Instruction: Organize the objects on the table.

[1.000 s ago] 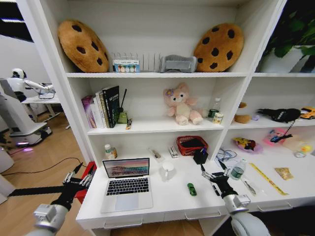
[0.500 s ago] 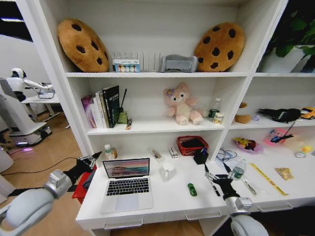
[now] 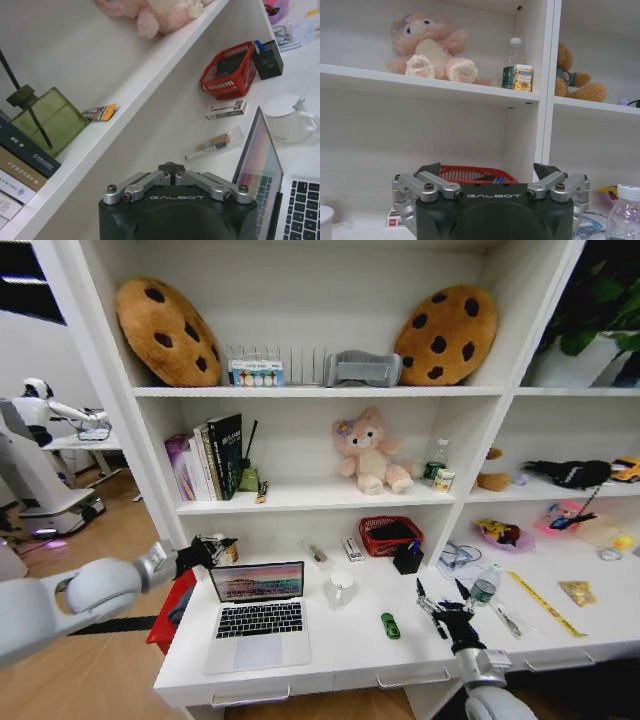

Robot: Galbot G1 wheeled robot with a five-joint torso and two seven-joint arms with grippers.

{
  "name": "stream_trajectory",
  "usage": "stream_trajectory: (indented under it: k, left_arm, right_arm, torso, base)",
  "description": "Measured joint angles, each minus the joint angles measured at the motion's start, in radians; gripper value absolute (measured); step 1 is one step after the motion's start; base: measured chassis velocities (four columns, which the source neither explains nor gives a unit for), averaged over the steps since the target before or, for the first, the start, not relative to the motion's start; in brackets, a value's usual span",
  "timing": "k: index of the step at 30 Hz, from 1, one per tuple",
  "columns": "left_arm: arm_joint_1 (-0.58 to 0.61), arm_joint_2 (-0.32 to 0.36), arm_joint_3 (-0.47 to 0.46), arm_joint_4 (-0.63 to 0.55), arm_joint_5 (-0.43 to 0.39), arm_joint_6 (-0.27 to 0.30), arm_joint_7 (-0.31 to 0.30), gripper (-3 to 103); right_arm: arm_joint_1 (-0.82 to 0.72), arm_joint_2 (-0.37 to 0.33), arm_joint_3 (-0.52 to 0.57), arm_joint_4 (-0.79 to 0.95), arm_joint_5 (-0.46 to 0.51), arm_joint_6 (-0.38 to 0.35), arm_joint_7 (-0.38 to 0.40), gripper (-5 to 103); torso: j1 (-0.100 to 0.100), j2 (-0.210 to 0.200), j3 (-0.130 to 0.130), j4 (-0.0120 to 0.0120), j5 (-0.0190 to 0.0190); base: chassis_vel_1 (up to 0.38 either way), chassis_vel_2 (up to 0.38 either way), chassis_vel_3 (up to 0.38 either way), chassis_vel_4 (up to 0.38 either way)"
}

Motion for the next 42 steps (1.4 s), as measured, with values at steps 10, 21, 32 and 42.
stream_trajectory:
  k: [10, 21, 32, 42]
  left_arm:
    - [0.192, 0.161, -0.082, 0.039, 0.036, 0.006, -0.011, 0]
    - [0.172, 0.080, -0.017, -0.014, 0.088, 0.030, -0.021, 0]
    - [0.157, -0.274, 0.218, -0.248, 0.275, 0.090, -0.076, 0]
    - [0.136, -0.601, 0.322, -0.218, 0.461, 0.017, -0.050, 0]
  right_arm:
    - [-0.001, 0.005, 0.002, 0.011, 0.011, 0.004, 0.003, 100]
    - [-0.014, -0.002, 0.016, 0.004, 0.032, 0.015, 0.005, 100]
    - [0.041, -0.011, -0.031, 0.013, 0.021, -0.016, 0.029, 100]
    - [0.021, -0.018, -0.047, 0.016, 0.008, -0.028, 0.040, 100]
  torso:
    - [0.000, 0.000, 0.000, -0.0002, 0.0001]
    - [0.000, 0.000, 0.000, 0.0000, 0.0000]
    - [0.000, 0.000, 0.000, 0.0005, -0.0004]
    - [0.000, 0.000, 0.000, 0.0000, 0.0000]
  base:
    - [0.000, 0.000, 0.000, 0.000]
    - [0.000, 0.000, 0.000, 0.000]
    - [0.000, 0.000, 0.000, 0.000]
    - [0.000, 0.000, 0.000, 0.000]
